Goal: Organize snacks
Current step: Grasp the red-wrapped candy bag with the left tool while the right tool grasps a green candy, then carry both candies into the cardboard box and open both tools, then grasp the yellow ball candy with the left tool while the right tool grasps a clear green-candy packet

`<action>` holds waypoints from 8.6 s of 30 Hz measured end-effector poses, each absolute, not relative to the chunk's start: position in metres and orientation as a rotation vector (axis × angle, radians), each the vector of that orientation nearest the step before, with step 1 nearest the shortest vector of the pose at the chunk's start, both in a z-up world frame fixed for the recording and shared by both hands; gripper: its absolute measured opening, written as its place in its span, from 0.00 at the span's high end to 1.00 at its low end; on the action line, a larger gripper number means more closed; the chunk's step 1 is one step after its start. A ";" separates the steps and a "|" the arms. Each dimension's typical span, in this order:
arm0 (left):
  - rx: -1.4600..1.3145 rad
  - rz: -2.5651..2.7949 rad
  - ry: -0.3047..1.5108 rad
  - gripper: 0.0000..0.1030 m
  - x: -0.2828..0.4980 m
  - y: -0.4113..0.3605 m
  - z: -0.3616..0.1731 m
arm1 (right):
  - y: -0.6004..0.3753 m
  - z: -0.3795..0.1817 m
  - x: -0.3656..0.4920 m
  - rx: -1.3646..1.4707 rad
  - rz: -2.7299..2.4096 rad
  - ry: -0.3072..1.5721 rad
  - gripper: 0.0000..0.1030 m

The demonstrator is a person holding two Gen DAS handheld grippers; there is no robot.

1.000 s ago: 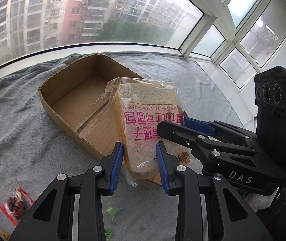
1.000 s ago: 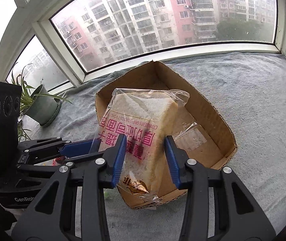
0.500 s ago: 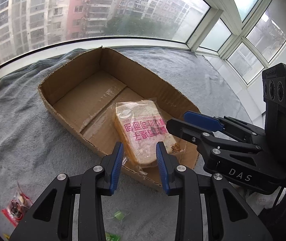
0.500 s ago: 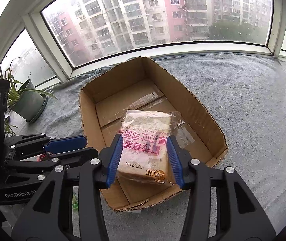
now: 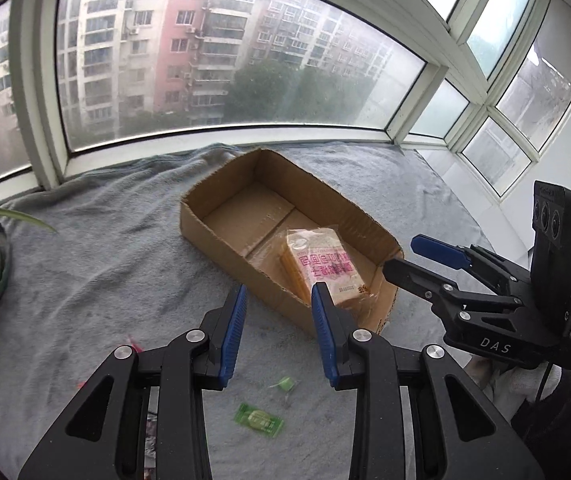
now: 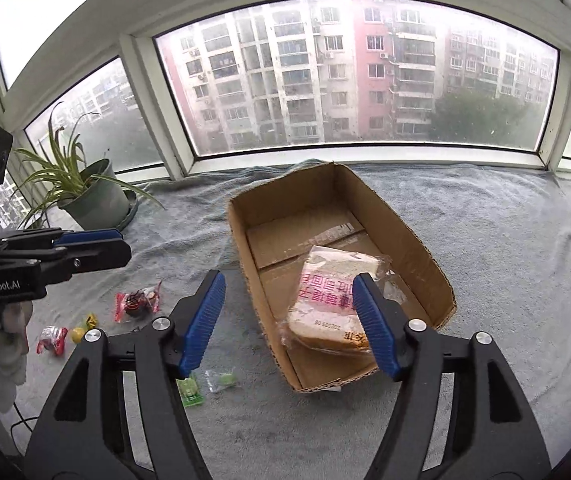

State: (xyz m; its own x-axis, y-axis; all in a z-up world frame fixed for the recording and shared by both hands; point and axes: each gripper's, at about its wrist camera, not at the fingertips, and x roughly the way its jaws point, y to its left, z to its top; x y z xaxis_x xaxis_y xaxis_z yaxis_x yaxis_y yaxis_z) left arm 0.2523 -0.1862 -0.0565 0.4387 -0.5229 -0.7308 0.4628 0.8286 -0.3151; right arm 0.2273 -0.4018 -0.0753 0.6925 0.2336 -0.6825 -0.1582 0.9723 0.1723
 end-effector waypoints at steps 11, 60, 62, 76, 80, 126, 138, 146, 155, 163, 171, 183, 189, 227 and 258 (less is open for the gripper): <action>-0.126 -0.511 0.825 0.67 0.202 -0.085 -0.015 | -0.362 -0.051 0.180 0.064 0.290 0.691 0.19; -0.197 -0.059 1.073 0.29 0.138 0.057 -0.195 | -0.259 -0.205 0.191 -0.175 0.337 1.056 0.43; -0.200 -0.059 1.073 0.29 0.137 0.057 -0.196 | -0.258 -0.207 0.193 -0.179 0.337 1.060 0.43; -0.191 -0.078 1.044 0.63 0.131 0.052 -0.197 | -0.259 -0.210 0.195 -0.181 0.347 1.080 0.73; -0.187 -0.086 1.039 0.66 0.130 0.051 -0.197 | -0.259 -0.210 0.194 -0.178 0.354 1.082 0.76; -0.143 -0.504 0.824 0.67 0.226 -0.129 -0.068 | -0.401 -0.106 0.230 -0.010 0.128 0.801 0.76; -0.077 -0.583 0.871 0.68 0.280 -0.212 -0.078 | -0.443 -0.128 0.260 -0.010 0.064 0.849 0.76; -0.045 -0.595 0.919 0.68 0.300 -0.246 -0.100 | -0.454 -0.140 0.276 -0.006 0.044 0.874 0.76; -0.041 -0.619 0.933 0.67 0.308 -0.263 -0.106 | -0.455 -0.147 0.279 0.005 0.037 0.881 0.76; -0.046 -0.584 0.918 0.34 0.310 -0.260 -0.100 | -0.450 -0.140 0.271 -0.015 0.021 0.834 0.28; -0.042 -0.577 0.922 0.34 0.307 -0.251 -0.093 | -0.444 -0.129 0.266 -0.018 0.025 0.821 0.27; -0.074 -0.525 0.840 0.34 0.286 -0.192 -0.043 | -0.413 -0.088 0.228 -0.012 0.095 0.747 0.27; -0.104 -0.479 0.760 0.34 0.259 -0.131 -0.006 | -0.387 -0.072 0.202 -0.010 0.153 0.726 0.27; -0.207 -0.244 1.053 0.49 0.159 0.022 -0.172 | -0.309 -0.197 0.204 -0.053 0.243 1.055 0.27; -0.152 -0.210 1.059 0.70 0.169 0.014 -0.194 | -0.307 -0.209 0.210 -0.060 0.215 1.083 0.70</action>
